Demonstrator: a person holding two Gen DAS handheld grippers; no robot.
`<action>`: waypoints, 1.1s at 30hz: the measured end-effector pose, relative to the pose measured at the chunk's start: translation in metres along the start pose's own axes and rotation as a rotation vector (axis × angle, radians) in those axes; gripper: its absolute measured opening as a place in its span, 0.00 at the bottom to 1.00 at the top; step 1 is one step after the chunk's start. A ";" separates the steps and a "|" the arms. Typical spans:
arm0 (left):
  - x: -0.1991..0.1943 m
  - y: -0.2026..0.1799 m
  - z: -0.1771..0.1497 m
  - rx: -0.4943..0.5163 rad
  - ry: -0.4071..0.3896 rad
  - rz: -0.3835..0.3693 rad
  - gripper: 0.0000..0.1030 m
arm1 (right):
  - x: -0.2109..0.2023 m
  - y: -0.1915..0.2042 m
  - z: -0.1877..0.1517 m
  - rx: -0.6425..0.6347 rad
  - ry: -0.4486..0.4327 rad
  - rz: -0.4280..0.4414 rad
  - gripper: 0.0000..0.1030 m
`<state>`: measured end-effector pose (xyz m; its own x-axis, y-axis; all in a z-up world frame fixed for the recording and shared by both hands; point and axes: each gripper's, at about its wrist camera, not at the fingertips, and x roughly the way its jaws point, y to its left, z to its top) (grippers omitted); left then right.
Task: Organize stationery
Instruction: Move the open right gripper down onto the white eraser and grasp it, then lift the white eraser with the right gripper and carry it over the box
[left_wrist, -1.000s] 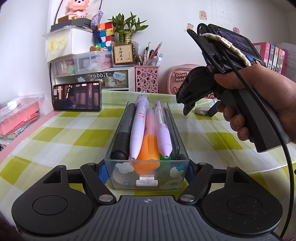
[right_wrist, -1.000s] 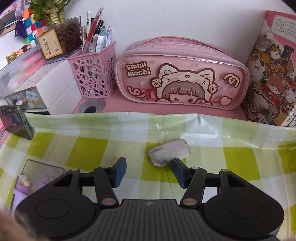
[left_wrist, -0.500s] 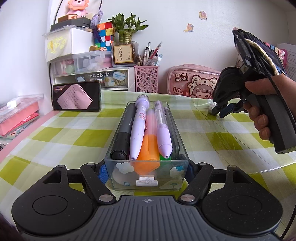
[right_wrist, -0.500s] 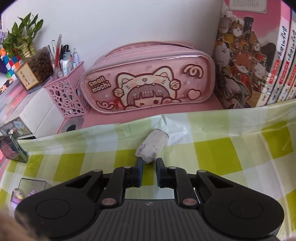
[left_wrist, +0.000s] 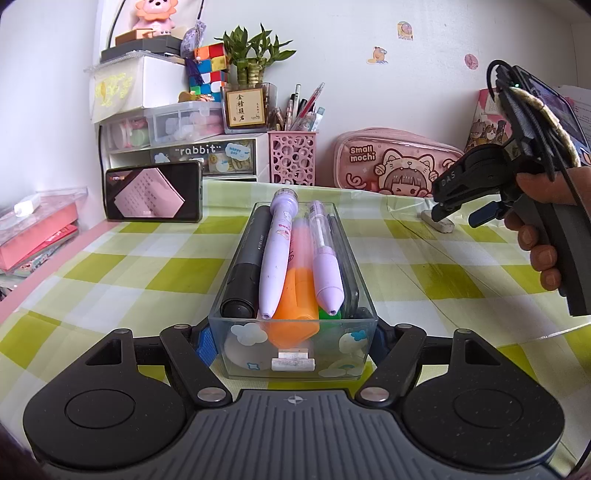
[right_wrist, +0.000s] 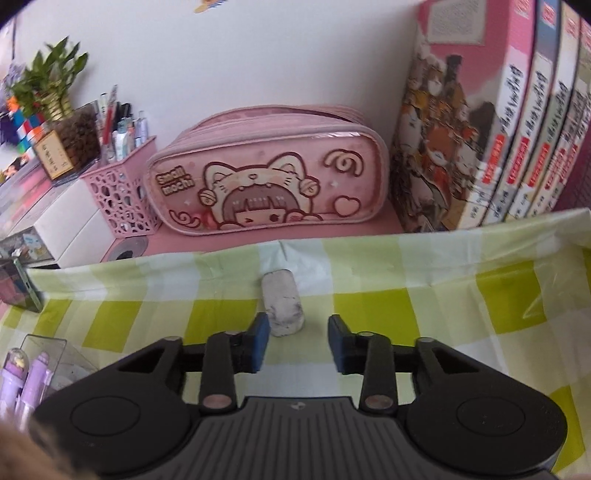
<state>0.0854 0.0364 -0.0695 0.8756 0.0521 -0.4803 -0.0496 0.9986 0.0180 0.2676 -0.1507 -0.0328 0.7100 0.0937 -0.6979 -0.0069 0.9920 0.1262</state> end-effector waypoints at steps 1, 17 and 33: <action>0.000 0.000 0.000 0.000 0.000 0.000 0.71 | 0.003 0.006 -0.001 -0.038 -0.012 -0.015 0.61; 0.000 0.000 0.000 0.000 0.000 0.001 0.71 | -0.021 0.008 0.005 0.029 -0.056 0.061 0.36; 0.001 0.000 0.000 0.001 0.000 0.001 0.71 | -0.070 0.015 -0.015 0.086 -0.085 0.168 0.36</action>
<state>0.0861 0.0362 -0.0699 0.8755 0.0529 -0.4803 -0.0500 0.9986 0.0188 0.2077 -0.1410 0.0073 0.7606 0.2462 -0.6007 -0.0729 0.9518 0.2979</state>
